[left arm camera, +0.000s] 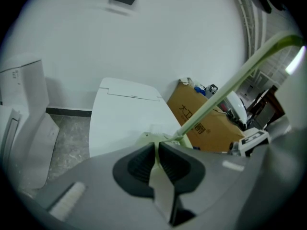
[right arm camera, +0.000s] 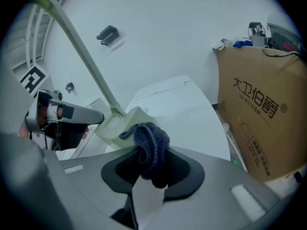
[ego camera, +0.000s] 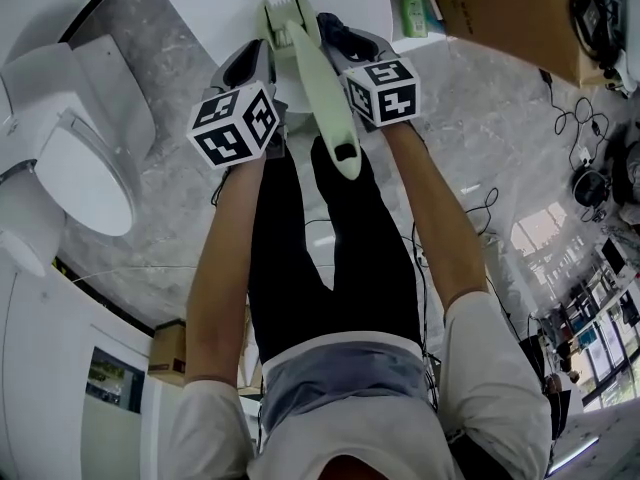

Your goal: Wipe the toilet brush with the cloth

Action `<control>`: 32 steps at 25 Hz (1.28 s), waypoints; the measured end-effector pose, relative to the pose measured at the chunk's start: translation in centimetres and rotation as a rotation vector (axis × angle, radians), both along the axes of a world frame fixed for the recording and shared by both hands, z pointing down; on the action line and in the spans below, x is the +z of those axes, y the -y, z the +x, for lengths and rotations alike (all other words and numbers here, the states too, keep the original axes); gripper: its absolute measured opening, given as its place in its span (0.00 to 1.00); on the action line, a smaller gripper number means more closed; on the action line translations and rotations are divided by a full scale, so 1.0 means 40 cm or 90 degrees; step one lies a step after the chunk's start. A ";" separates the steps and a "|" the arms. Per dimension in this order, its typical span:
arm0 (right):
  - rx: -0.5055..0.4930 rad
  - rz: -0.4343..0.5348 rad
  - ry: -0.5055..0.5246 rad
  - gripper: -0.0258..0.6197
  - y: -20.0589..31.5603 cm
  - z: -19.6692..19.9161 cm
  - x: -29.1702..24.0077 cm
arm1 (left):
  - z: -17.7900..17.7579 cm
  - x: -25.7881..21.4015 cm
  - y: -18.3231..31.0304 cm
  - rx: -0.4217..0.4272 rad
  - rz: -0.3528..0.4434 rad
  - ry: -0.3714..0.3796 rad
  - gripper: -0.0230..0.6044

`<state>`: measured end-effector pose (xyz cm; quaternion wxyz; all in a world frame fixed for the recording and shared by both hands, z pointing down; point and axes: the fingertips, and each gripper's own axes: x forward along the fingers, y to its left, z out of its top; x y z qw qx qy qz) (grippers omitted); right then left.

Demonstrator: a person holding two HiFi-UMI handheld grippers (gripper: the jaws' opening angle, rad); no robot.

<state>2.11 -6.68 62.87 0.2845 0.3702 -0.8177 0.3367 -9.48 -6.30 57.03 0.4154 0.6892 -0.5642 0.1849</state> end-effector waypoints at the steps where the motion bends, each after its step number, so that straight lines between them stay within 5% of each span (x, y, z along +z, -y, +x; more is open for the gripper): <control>1: 0.004 -0.003 0.001 0.20 -0.004 0.001 0.000 | 0.000 0.000 0.000 0.000 0.000 -0.001 0.04; 22: 0.077 -0.063 0.023 0.20 -0.130 -0.007 0.033 | -0.009 0.001 0.003 -0.008 0.003 -0.013 0.04; 32: 0.112 -0.092 0.044 0.21 -0.171 -0.098 0.032 | -0.013 -0.001 -0.002 0.019 0.005 -0.031 0.04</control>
